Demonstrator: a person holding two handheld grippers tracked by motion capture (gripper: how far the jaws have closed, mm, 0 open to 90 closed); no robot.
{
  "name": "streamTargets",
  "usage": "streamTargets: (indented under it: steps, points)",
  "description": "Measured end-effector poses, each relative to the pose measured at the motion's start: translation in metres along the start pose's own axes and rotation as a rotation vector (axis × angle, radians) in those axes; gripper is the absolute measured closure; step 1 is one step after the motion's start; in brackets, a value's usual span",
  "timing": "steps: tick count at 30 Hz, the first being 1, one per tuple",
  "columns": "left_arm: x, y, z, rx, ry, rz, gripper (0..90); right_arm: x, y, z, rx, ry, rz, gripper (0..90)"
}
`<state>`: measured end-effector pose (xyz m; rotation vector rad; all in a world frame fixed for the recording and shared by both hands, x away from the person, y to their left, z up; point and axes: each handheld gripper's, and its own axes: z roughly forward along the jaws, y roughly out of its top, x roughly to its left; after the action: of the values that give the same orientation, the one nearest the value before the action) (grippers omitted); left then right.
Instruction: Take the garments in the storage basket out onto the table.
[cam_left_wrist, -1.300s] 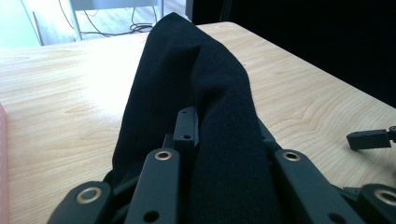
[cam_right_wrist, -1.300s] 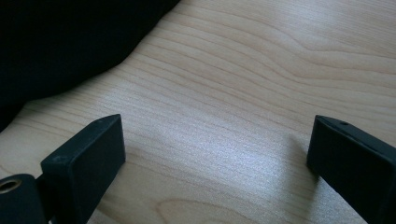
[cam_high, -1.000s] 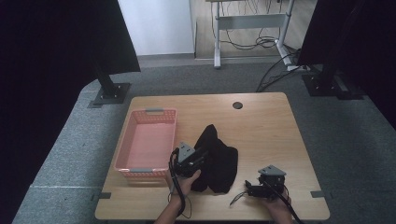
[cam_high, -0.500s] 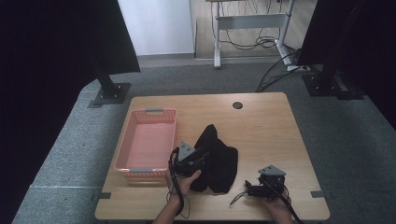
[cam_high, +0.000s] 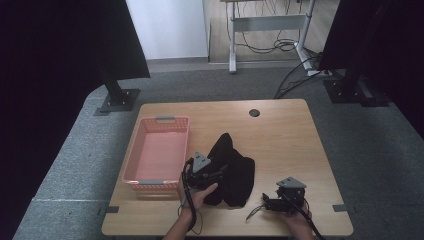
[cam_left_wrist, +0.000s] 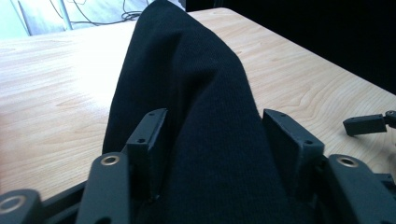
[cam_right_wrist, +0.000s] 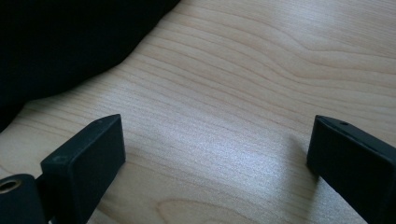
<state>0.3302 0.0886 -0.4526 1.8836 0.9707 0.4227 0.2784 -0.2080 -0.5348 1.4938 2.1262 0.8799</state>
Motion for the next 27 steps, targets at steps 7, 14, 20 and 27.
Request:
streamTargets:
  steps: [7, 14, 20, 27]
  points:
    - [0.0003, -0.0008, -0.0006, 0.01, 0.015, 0.002, 34.3, 0.0, 0.0, 0.0, 0.0, 0.0, 0.0, 3.9]
    - [0.0007, -0.0043, -0.0006, 0.003, 0.034, -0.011, 25.7, 0.0, 0.0, 0.0, 0.0, 0.0, 0.0, 3.9]
    - [-0.0009, -0.0042, -0.0014, 0.012, 0.031, 0.023, 19.8, 0.0, 0.0, 0.0, 0.0, 0.0, 0.0, 3.9]
    - [-0.0019, -0.0045, -0.0059, 0.002, 0.03, 0.04, 17.9, 0.0, 0.0, 0.0, 0.0, 0.0, 0.0, 3.9]
